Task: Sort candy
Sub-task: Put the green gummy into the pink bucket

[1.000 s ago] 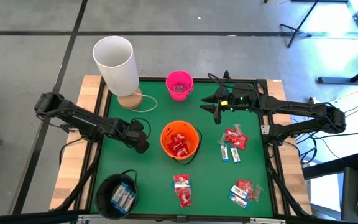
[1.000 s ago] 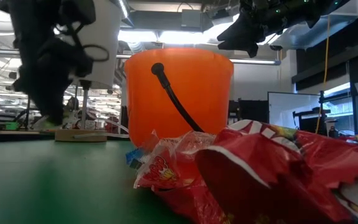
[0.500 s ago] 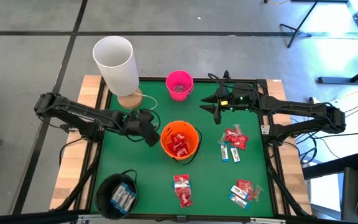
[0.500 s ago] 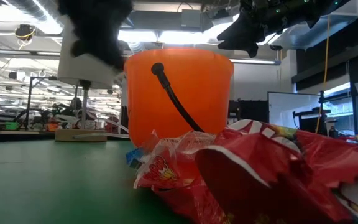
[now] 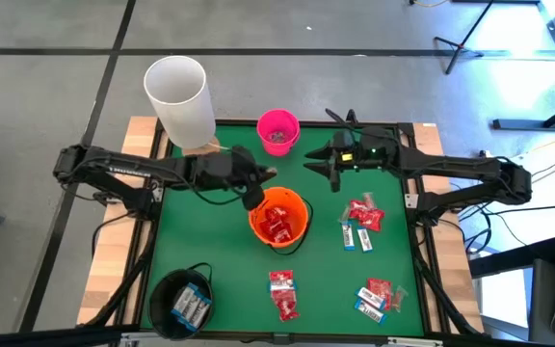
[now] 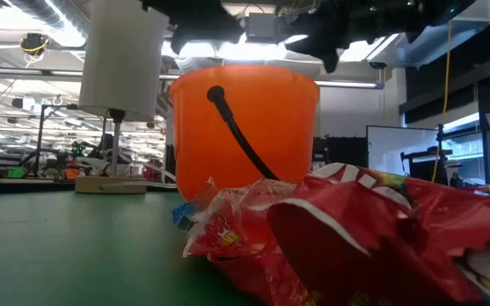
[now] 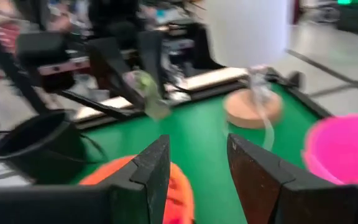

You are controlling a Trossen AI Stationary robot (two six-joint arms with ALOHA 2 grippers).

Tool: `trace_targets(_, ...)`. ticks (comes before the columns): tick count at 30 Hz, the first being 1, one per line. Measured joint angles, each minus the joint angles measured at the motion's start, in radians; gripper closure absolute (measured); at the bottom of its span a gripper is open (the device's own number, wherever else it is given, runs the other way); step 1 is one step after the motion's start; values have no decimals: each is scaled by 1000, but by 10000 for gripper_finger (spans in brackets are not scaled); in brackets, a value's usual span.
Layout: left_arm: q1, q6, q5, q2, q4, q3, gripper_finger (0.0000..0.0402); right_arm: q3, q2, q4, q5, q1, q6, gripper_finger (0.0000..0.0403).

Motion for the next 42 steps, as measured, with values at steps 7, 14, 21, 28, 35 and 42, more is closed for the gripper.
trace_targets(7, 11, 45, 75, 14, 113, 0, 370, 0, 117, 157, -88, 0, 48, 246)
trace_targets(14, 21, 64, 67, 14, 122, 0, 370, 0, 198, 315, -149, 31, 71, 246)
trace_targets(21, 26, 65, 61, 14, 149, 0, 370, 0, 235, 433, -128, 82, 67, 246)
trace_targets(28, 26, 63, 66, 17, 175, 0, 370, 0, 236, 440, -68, 87, 55, 246)
trace_targets(35, 26, 62, 132, 56, 256, 1, 370, 1, 236, 445, -68, 87, 55, 246)
trace_targets(42, 26, 61, 132, 77, 262, 1, 370, 0, 236, 427, -70, 87, 49, 249)
